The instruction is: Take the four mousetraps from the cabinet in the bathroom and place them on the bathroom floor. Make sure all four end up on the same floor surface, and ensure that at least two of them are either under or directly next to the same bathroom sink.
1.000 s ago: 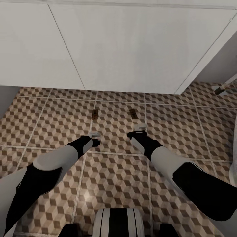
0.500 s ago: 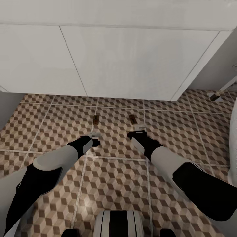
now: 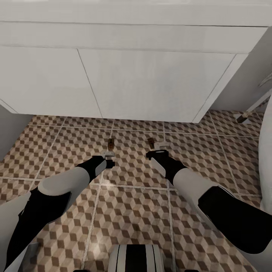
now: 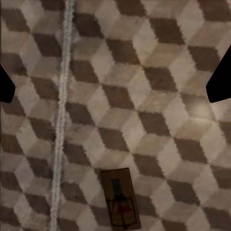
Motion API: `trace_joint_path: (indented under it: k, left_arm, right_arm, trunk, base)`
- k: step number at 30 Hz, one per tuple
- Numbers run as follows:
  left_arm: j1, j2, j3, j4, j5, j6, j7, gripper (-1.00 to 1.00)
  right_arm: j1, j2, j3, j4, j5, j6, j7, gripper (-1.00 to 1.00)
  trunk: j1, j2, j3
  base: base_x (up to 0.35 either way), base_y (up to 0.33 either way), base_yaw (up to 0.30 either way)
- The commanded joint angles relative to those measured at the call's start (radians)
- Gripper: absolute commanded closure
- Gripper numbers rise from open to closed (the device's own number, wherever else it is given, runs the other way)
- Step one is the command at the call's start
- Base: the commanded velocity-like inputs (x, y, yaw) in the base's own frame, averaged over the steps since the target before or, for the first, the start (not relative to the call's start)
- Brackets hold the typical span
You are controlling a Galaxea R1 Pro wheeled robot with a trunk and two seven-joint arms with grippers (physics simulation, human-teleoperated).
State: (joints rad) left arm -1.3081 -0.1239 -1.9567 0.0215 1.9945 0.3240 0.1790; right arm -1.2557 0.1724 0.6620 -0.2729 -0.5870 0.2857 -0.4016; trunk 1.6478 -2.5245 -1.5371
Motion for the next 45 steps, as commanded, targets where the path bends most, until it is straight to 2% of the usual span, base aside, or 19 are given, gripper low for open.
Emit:
trace_joint_path:
  k: [1,21,38,45]
  left_arm:
    - [0.0,-0.001,-0.008,0.001,0.011,0.004,0.002,-1.0]
    - [0.0,-0.001,-0.008,0.001,0.012,0.004,0.001,-1.0]
    - [0.0,0.0,-0.002,0.001,0.011,0.007,0.005,-1.0]
    - [0.007,0.001,-0.001,-0.022,0.011,0.006,0.005,-1.0]
  right_arm:
    - [-0.001,-0.001,0.008,-0.001,-0.007,0.006,-0.006,-1.0]
    - [-0.001,-0.001,0.008,-0.001,-0.007,0.005,-0.006,-1.0]
    - [0.003,-0.001,0.011,0.004,-0.006,0.004,-0.006,-1.0]
    - [0.011,-0.002,0.011,0.009,0.02,-0.024,-0.006,-1.0]
  trunk:
    - [0.0,0.0,-0.001]
    - [0.0,0.0,-0.001]
    - [-0.008,0.004,0.065]
    - [-0.011,0.005,0.092]
  base:
    - [0.0,0.0,0.0]
    - [0.0,0.0,0.0]
    - [0.0,0.0,0.0]
    - [0.0,0.0,0.0]
